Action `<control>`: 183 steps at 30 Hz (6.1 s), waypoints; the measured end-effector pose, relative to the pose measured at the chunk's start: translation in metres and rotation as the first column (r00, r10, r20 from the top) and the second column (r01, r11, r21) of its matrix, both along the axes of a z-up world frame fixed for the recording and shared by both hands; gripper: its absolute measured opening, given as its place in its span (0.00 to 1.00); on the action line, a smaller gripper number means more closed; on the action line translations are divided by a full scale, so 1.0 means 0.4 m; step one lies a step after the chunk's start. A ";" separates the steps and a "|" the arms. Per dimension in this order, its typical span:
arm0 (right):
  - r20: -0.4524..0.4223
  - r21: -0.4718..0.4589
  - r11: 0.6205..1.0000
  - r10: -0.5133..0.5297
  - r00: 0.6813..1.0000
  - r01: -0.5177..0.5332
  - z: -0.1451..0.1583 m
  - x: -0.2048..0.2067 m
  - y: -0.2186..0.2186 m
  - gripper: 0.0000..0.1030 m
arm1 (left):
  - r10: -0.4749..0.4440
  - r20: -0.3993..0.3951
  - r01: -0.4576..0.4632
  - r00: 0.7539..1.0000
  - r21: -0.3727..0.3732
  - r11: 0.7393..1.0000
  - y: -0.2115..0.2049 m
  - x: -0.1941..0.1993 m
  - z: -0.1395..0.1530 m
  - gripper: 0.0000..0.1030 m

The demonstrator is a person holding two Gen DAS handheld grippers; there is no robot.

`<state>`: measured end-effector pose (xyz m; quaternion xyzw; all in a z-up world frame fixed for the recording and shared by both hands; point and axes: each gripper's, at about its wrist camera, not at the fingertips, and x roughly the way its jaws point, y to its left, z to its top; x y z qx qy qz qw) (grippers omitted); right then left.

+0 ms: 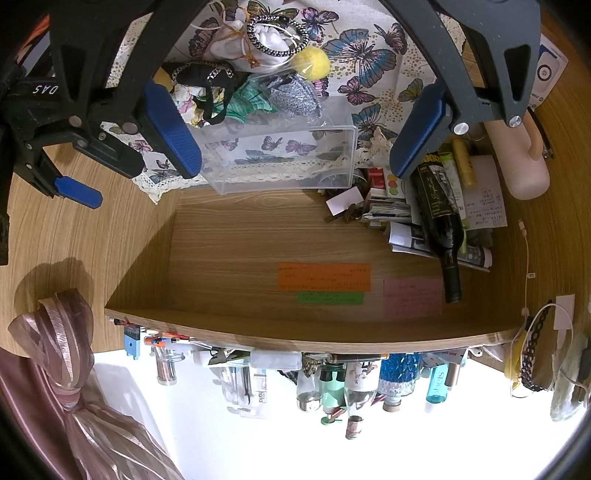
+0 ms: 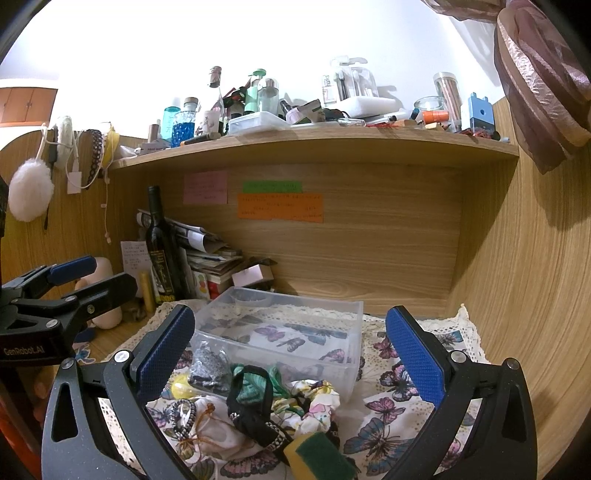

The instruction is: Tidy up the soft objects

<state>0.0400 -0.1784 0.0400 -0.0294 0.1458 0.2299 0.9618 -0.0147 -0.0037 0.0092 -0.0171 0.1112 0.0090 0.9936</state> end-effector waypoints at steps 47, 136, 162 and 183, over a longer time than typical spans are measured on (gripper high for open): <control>-0.474 0.039 0.998 0.059 0.878 -0.047 -0.283 0.074 -0.131 0.79 | -0.091 -0.501 0.010 0.861 -0.161 0.987 0.045 0.292 -0.272 0.61; -0.458 -0.212 0.976 -0.051 0.887 -0.054 -0.175 0.234 0.016 0.67 | -0.046 -0.499 0.017 0.866 -0.062 0.998 0.114 0.248 -0.248 1.00; -0.378 -0.124 0.991 0.004 0.926 -0.055 -0.111 0.195 -0.017 0.10 | -0.098 -0.448 0.038 0.888 -0.142 0.989 0.130 0.201 -0.215 0.41; -0.261 -0.074 0.992 0.081 0.962 -0.104 -0.037 0.360 0.067 0.10 | -0.057 -0.297 0.035 0.953 -0.079 0.996 0.105 0.348 -0.054 0.41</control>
